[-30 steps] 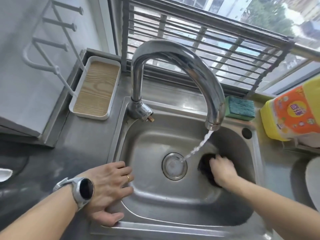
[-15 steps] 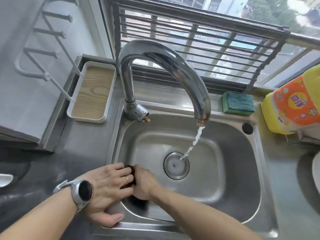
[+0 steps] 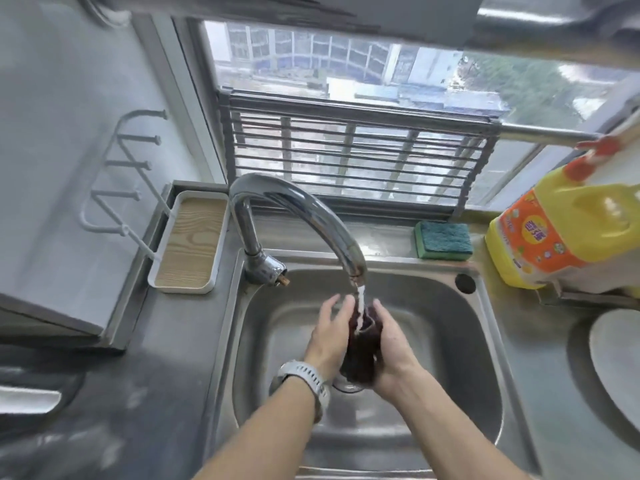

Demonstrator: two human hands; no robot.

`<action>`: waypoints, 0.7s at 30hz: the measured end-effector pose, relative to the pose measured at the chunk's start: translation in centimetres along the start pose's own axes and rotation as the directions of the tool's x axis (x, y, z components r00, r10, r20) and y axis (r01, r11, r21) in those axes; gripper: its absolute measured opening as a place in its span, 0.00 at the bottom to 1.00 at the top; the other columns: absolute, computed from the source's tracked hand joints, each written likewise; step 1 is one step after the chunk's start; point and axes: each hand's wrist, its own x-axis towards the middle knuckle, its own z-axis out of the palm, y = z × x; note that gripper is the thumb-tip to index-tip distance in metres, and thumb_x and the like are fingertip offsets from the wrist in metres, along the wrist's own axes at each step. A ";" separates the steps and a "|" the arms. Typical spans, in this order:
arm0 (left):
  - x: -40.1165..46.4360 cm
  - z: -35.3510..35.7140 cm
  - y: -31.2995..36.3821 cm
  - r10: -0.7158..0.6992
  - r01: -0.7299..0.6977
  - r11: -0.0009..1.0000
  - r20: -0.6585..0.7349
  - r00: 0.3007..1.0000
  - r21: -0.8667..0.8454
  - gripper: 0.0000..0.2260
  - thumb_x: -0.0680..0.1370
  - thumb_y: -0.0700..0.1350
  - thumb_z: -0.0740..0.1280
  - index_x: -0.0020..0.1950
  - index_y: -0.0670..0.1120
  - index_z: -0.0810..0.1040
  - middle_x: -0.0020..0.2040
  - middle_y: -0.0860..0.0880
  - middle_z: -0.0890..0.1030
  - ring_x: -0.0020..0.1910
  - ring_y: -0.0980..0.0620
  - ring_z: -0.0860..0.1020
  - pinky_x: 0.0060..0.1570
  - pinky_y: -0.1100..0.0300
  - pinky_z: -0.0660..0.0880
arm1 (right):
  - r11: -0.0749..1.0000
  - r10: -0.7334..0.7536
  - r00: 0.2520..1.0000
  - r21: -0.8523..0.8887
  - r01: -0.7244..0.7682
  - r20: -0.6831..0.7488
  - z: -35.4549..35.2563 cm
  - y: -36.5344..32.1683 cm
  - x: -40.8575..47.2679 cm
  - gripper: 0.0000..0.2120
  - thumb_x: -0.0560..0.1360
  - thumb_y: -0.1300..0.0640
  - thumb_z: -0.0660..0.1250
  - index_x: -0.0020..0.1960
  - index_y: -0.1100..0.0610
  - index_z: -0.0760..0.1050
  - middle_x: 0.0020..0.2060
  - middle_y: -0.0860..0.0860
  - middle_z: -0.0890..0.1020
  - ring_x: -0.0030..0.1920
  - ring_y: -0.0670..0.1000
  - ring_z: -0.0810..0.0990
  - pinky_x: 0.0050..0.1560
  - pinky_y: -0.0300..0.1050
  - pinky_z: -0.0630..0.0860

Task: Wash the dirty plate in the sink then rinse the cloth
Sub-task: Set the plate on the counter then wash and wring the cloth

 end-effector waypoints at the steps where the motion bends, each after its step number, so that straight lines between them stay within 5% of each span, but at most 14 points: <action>1: 0.0 0.9 0.3 -0.019 0.018 0.995 -0.009 1.000 -0.103 0.26 0.66 0.71 0.70 0.59 0.59 0.79 0.55 0.51 0.86 0.57 0.49 0.83 0.64 0.45 0.77 | 1.000 -0.016 1.000 0.024 0.016 0.015 0.8 -0.1 -0.5 0.23 0.77 0.37 0.63 0.46 0.55 0.86 0.46 0.56 0.86 0.48 0.58 0.83 0.55 0.51 0.77; 3: -0.5 2.1 0.8 0.041 -0.054 0.992 -0.108 0.993 -0.117 0.13 0.73 0.62 0.70 0.49 0.55 0.81 0.47 0.49 0.86 0.51 0.47 0.84 0.57 0.48 0.80 | 0.997 -0.044 0.999 0.070 0.044 -0.008 1.6 0.3 -0.5 0.20 0.75 0.41 0.68 0.52 0.57 0.85 0.48 0.58 0.86 0.47 0.59 0.84 0.51 0.52 0.80; 5: -1.0 2.6 0.9 0.100 -0.123 0.988 -0.230 0.968 -0.090 0.11 0.74 0.59 0.69 0.43 0.52 0.80 0.44 0.48 0.86 0.48 0.46 0.84 0.55 0.47 0.80 | 0.989 -0.098 0.993 0.103 0.106 -0.072 1.9 0.3 -0.2 0.19 0.76 0.47 0.68 0.56 0.61 0.83 0.51 0.60 0.85 0.48 0.60 0.84 0.50 0.53 0.81; 8: -2.7 2.6 1.1 0.237 -0.226 0.971 -0.231 0.944 0.074 0.13 0.79 0.59 0.65 0.43 0.51 0.80 0.43 0.50 0.85 0.49 0.45 0.83 0.56 0.49 0.78 | 0.981 -0.145 0.989 0.129 0.146 -0.022 1.8 0.0 -1.0 0.17 0.79 0.49 0.62 0.44 0.59 0.82 0.39 0.57 0.84 0.40 0.56 0.83 0.47 0.50 0.79; 11: -3.3 3.1 0.9 0.412 -0.348 0.867 -0.122 0.903 0.357 0.12 0.85 0.51 0.58 0.60 0.55 0.80 0.64 0.55 0.81 0.70 0.49 0.74 0.74 0.50 0.66 | 0.968 -0.220 0.975 0.132 0.215 0.024 1.9 0.2 -2.2 0.20 0.80 0.47 0.61 0.43 0.60 0.83 0.39 0.57 0.86 0.38 0.55 0.85 0.42 0.47 0.80; 14: -2.8 3.3 0.4 0.416 -0.365 0.866 -0.085 0.906 0.342 0.16 0.84 0.50 0.58 0.71 0.57 0.76 0.78 0.55 0.68 0.78 0.52 0.64 0.78 0.48 0.61 | 0.954 -0.287 0.958 0.085 0.288 -0.025 2.0 0.9 -2.9 0.18 0.79 0.48 0.66 0.45 0.62 0.85 0.42 0.56 0.87 0.40 0.53 0.86 0.46 0.47 0.80; 17: -3.9 3.7 -0.3 0.265 -0.217 0.947 -0.191 0.945 0.238 0.13 0.83 0.54 0.60 0.51 0.53 0.84 0.53 0.52 0.86 0.57 0.47 0.81 0.60 0.49 0.77 | 0.960 -0.272 0.958 0.039 0.276 -0.087 1.7 1.8 -2.7 0.18 0.77 0.48 0.69 0.34 0.58 0.81 0.31 0.52 0.83 0.30 0.49 0.82 0.35 0.43 0.78; 21: -5.1 2.6 -1.4 0.050 -0.007 0.992 -0.338 0.940 0.128 0.15 0.82 0.55 0.63 0.41 0.53 0.84 0.41 0.54 0.83 0.44 0.50 0.80 0.49 0.55 0.75 | 0.983 -0.181 0.977 -0.017 0.180 -0.117 1.8 3.6 -2.8 0.17 0.77 0.48 0.69 0.36 0.59 0.81 0.28 0.52 0.82 0.26 0.48 0.80 0.30 0.39 0.76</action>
